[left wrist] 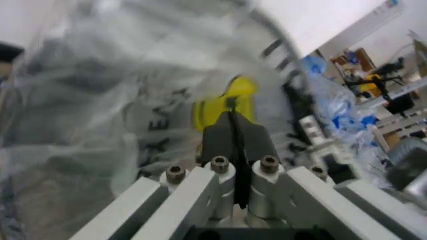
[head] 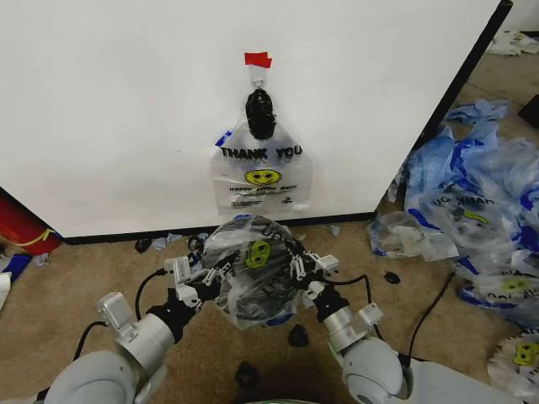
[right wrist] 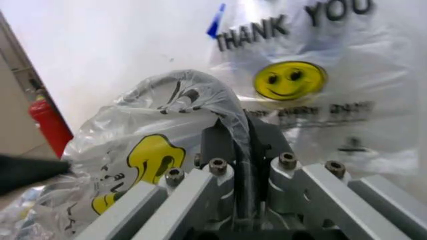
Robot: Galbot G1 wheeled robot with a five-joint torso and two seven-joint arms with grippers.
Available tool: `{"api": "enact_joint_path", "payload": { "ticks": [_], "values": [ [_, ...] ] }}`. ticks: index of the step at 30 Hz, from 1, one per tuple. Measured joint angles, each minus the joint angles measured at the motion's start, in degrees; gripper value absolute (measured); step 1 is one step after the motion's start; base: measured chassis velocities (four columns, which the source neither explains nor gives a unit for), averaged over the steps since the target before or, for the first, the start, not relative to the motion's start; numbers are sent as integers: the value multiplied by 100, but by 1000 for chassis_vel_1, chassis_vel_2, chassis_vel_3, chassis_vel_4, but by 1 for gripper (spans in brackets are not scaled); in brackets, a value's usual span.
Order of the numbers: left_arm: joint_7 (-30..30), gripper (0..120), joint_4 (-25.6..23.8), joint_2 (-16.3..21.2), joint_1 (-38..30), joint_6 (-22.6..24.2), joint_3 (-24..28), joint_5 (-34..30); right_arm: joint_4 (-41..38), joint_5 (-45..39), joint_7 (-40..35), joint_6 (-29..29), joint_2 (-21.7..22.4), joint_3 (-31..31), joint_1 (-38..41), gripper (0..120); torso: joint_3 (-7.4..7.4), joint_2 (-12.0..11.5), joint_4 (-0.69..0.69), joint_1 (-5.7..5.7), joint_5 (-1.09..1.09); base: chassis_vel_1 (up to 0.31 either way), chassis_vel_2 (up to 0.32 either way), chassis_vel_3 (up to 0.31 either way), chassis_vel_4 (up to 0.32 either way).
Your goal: Pick up the garbage bag from the wall and place it over the trash bin.
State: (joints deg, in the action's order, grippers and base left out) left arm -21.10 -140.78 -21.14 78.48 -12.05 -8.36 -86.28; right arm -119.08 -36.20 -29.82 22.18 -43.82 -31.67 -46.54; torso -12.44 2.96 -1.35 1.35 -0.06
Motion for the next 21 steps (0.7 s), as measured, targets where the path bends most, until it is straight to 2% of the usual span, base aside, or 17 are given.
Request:
{"api": "enact_joint_path", "payload": {
  "ticks": [12, 21],
  "values": [
    [-139, 0, 474, -194, -61, -30, 117, -104, -99, 5, 21, -39, -21, -495, 558, 1, 0, 0, 0, 0, 0, 0, 0, 0, 0],
    [-353, 0, 711, -300, -722, -48, 742, -295, -134, 182, 52, -95, 32, -685, 577, 1, 0, 0, 0, 0, 1, 0, 0, 0, 0]
  ]
}}
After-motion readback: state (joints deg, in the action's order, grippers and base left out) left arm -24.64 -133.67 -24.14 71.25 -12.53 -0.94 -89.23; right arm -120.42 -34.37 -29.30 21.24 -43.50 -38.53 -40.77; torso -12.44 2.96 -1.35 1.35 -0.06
